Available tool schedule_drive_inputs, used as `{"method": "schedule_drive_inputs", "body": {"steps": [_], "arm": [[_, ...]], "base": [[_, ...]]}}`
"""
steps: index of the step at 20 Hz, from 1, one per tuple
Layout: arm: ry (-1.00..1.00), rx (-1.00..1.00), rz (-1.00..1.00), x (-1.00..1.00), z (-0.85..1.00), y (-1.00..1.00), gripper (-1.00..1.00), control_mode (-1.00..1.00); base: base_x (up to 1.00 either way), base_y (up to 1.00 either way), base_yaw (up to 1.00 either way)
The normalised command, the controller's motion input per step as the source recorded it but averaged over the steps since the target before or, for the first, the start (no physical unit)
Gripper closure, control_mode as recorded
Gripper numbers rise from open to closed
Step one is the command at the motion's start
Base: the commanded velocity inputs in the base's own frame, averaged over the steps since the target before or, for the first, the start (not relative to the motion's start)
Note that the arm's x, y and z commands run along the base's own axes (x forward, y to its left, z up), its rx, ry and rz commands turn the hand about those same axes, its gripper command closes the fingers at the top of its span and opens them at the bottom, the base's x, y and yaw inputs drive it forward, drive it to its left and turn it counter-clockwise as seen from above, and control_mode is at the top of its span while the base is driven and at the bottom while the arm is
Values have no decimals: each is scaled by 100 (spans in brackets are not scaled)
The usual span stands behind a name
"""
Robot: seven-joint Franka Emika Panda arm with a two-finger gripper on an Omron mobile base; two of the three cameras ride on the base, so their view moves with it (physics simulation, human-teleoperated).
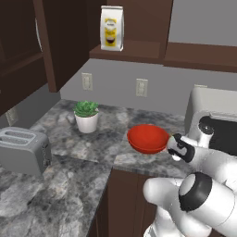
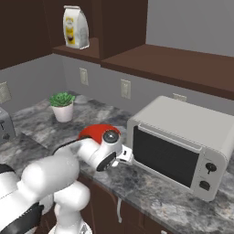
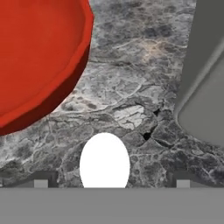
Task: Pick the egg and butter from the fridge and place them by the bowl for mixing.
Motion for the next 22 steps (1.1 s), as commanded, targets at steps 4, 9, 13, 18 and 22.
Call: {"method": "schedule_drive_inputs", "body": {"steps": [4, 9, 13, 18, 22], "arm": [[-1, -6, 0, -65, 80, 3, -100, -100], [0, -5, 0, -38, 84, 1, -100, -100], [0, -2, 0, -58, 82, 0, -100, -100], [0, 0, -1, -67, 77, 1, -100, -100], [11, 0, -1, -73, 78, 7, -100, -100]], "base": [[0, 0, 0], [0, 0, 0], [0, 0, 0], [0, 0, 0], [0, 0, 0]]}}
